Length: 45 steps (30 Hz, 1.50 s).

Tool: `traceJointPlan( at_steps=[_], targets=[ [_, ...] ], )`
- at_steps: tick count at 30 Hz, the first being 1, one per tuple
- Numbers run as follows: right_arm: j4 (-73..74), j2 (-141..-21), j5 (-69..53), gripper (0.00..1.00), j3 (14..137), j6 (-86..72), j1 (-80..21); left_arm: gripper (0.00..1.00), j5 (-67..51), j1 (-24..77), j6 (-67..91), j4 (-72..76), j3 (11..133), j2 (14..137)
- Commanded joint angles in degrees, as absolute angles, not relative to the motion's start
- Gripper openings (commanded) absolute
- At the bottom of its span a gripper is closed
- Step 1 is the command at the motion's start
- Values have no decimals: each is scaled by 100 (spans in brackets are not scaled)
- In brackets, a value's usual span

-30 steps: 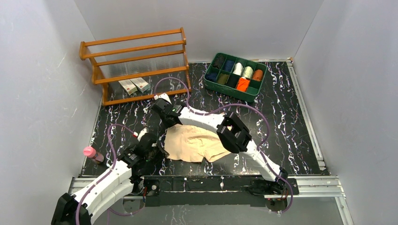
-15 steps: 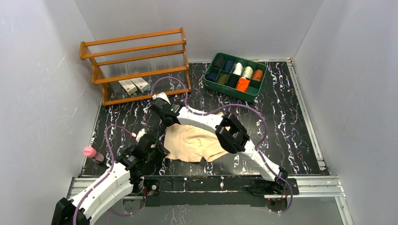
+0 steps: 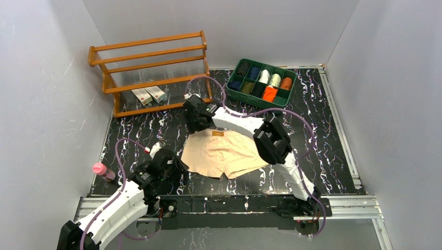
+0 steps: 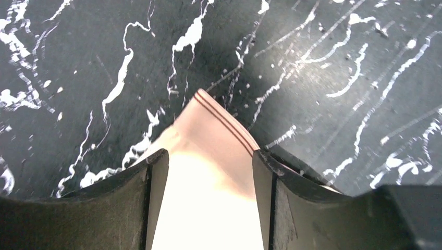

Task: Roll the underwear
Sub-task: Fold the underwear at the center of the board.

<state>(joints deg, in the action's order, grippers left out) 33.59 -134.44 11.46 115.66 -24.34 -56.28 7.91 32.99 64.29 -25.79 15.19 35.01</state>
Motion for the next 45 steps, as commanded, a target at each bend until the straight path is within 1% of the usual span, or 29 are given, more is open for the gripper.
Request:
traceJointPlan(
  at_steps=[1,3,4,6,7,8,10,11,12,14,16,17,19,23,26,28,33,37,40,42,45],
  targets=[
    [2750,-12481,523,71,10993,-2518,-5471,56,1245,3322,6291,-3041,1734,3670],
    [2757,-12396,483,79,10899,-2562,-5440,64,1346,3322,6165,-3024,1844,3755],
    [2814,-12377,488,81,10906,-2567,-5434,70,1387,3322,6022,-2986,1914,3830],
    [2830,-12260,595,87,10769,-2641,-5420,78,1511,3314,5739,-2998,2133,4110],
    [2685,-12128,766,96,10542,-2827,-5404,81,1554,3307,5618,-3039,2288,4312],
    [2604,-12002,925,98,10363,-2991,-5381,83,1572,3298,5495,-3054,2423,4497],
    [2422,-11691,1234,99,9981,-3379,-5339,86,1500,3248,5239,-3018,2660,4831],
    [2213,-11530,1110,99,9746,-3448,-5270,86,1391,3169,5135,-2992,2753,4969],
    [1899,-11365,736,99,9458,-3451,-5179,86,1240,3088,5042,-2953,2814,5098],
    [1386,-11158,-303,97,9018,-3604,-4882,83,887,2908,4942,-2794,2832,5226],
    [1142,-11116,-1059,83,8785,-3891,-4587,78,516,2682,4889,-2643,2774,5206],
    [1144,-11132,-1161,80,8765,-3938,-4510,77,268,2541,4856,-2535,2712,5160],
    [1318,-11180,-1045,78,8839,-3862,-4500,77,-407,2155,4773,-2407,2619,5087],
    [1696,-11381,-1109,73,9107,-3729,-4513,73,-908,1600,4835,-2321,2531,5096],
    [1986,-11507,-1062,70,9325,-3662,-4560,62,-902,1404,4925,-2424,2509,5199],
    [2061,-11524,-1014,69,9411,-3579,-4621,58,-776,1359,5033,-2556,2488,5204],
    [2255,-11644,-785,68,9720,-3394,-4796,50,-444,1361,5457,-2785,2261,4743],
    [2669,-11995,-280,67,10361,-3294,-5001,46,-369,1362,5689,-2607,1954,4406],
    [3050,-12286,358,65,10860,-3282,-5189,43,-398,1364,5605,-2501,1926,4569],
    [3132,-12426,548,65,11044,-3223,-5292,41,-430,1362,5467,-2407,1963,4811],
    [3211,-12579,680,65,11268,-3169,-5400,35,-499,1368,5321,-2353,2028,5063]
  ],
)
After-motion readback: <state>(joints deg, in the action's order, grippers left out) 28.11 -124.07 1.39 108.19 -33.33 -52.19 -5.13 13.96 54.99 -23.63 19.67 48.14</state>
